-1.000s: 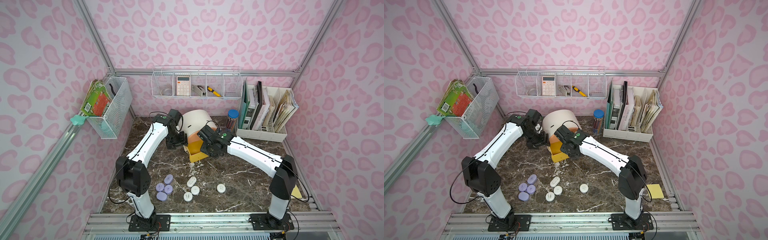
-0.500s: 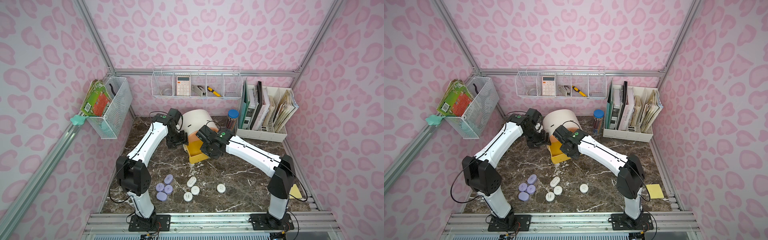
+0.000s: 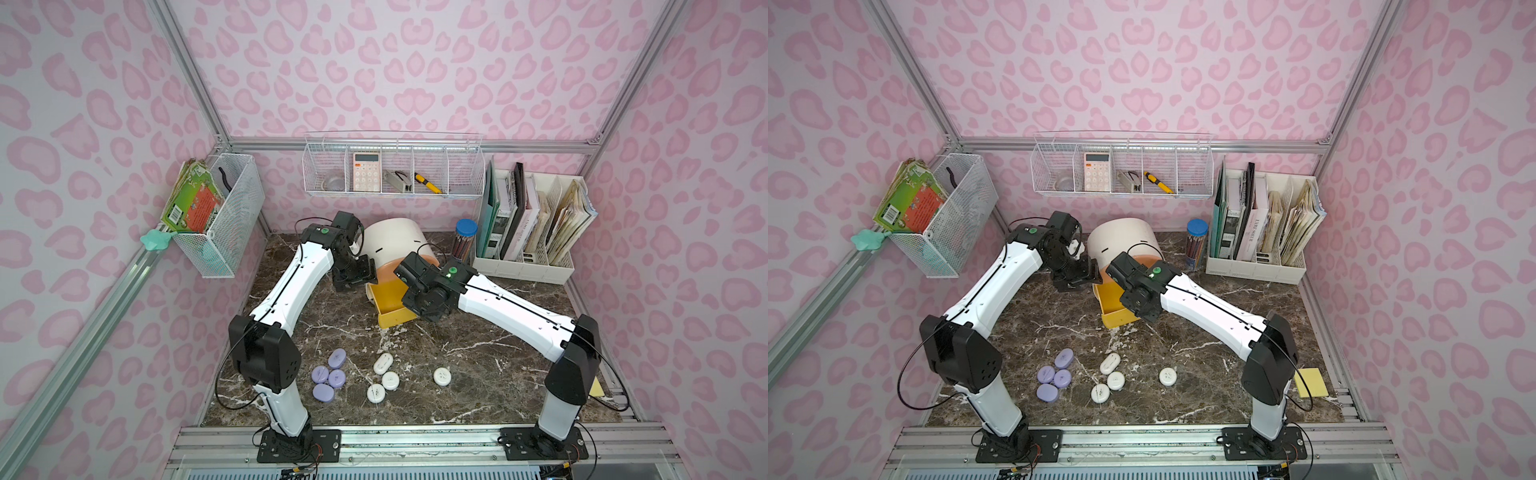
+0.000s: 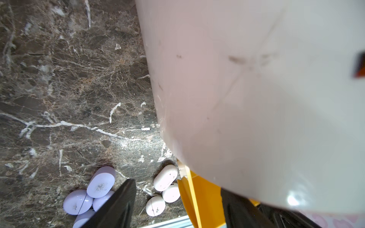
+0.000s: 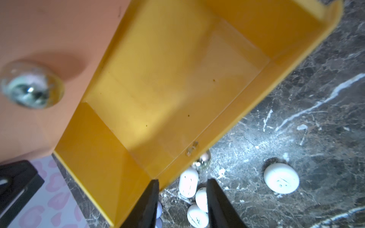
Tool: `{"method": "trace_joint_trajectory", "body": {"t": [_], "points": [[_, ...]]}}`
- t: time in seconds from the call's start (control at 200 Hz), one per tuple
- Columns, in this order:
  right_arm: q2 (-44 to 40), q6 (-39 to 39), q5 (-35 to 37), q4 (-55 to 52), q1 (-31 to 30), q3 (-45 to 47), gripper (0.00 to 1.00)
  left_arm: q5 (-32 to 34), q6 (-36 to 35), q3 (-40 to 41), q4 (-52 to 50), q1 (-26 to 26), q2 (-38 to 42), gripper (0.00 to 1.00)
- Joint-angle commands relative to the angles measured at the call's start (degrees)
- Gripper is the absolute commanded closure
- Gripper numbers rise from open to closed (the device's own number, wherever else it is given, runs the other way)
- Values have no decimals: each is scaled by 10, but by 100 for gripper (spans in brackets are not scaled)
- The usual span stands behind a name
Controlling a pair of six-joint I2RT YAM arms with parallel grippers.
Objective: Put the bluetooth earphones in the drawer according to color
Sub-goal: Open the drawer in the storage box, then pick up the Bluetooth earphone from the center of the board.
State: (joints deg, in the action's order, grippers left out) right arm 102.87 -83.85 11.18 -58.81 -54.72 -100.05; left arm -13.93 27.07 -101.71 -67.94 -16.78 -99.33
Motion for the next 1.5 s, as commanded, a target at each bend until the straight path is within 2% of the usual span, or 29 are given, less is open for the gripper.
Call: {"method": "trace_joint_trajectory", "body": {"t": [0.0,0.145,0.3,0.415,0.63,0.76,0.95,1.04,1.145,1.495], "points": [[-21,40,24,-4,-6,-2,49,-3,12,22,13,1,56,24],[-59,100,53,32,-18,35,36,-10,23,81,34,1,139,15],[-133,183,94,105,-45,134,19,3,38,175,56,1,232,6],[-206,242,85,177,-50,231,13,15,50,239,52,1,297,1],[-350,277,62,264,-51,412,5,26,82,334,41,1,402,1],[-404,272,41,286,-50,490,5,16,103,393,42,0,442,1],[-422,253,-7,295,-50,570,8,-16,136,460,41,1,453,1],[-412,252,-38,303,-51,597,10,-26,148,501,59,1,464,1],[-391,253,-53,313,-57,614,18,-39,159,519,80,1,472,1],[-311,273,-79,335,-65,609,18,-35,178,549,107,-17,470,1]]}}
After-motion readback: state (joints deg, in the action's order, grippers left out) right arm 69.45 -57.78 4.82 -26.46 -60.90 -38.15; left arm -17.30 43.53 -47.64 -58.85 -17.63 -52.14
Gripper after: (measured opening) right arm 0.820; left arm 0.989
